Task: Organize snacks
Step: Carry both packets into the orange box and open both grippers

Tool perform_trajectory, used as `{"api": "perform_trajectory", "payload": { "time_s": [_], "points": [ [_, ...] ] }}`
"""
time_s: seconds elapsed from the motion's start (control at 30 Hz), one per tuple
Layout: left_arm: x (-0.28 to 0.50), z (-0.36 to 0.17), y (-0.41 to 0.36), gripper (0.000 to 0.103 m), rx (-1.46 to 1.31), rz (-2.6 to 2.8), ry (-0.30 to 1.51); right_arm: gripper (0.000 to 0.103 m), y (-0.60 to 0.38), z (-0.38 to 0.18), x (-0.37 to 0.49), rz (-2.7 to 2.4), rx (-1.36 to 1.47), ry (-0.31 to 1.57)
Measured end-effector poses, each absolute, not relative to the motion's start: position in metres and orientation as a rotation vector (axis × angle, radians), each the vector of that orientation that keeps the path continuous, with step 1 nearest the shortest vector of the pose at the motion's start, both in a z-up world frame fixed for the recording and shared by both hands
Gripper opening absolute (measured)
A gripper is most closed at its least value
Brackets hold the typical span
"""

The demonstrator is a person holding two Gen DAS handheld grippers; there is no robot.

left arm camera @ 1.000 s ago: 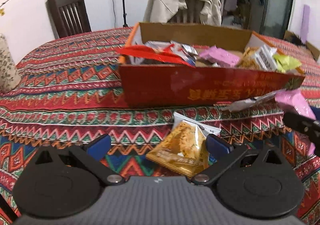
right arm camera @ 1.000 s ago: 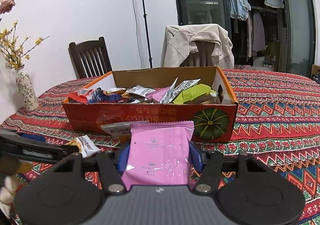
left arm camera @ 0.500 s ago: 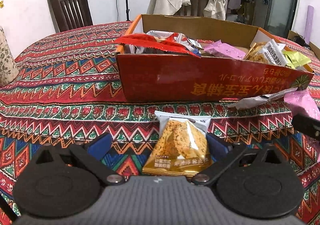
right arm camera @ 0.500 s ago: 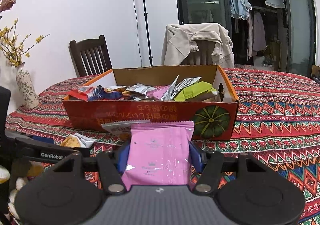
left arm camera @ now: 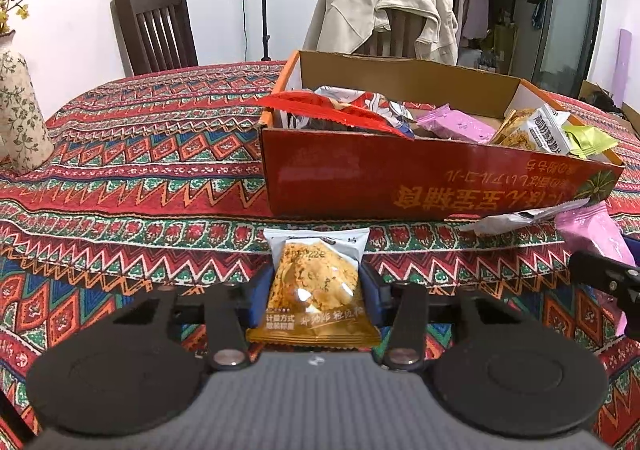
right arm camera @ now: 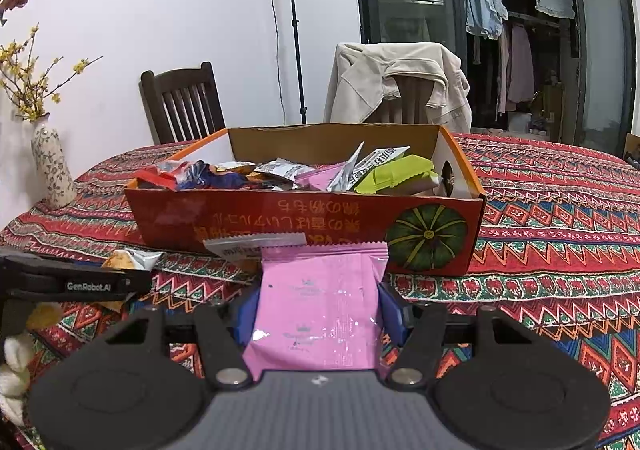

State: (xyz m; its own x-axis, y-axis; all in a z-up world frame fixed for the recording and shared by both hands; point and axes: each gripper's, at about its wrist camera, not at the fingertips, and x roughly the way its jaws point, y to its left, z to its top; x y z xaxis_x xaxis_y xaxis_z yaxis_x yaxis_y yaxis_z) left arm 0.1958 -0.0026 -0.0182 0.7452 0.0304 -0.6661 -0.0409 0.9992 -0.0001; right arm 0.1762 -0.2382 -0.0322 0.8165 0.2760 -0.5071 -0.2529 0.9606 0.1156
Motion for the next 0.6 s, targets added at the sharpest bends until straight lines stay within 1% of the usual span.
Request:
{"api": "perform_trajectory", "payload": {
  "time_s": [0.33, 0.6],
  "points": [
    [0.171, 0.0, -0.001, 0.047, -0.038, 0.026, 0.661, 0.06, -0.238, -0.025, 0.167, 0.312, 0.054, 0.49],
    [0.16, 0.03, -0.004, 0.047, -0.064, -0.008, 0.566, 0.06, -0.241, -0.012, 0.157, 0.325, 0.069, 0.413]
  ]
}}
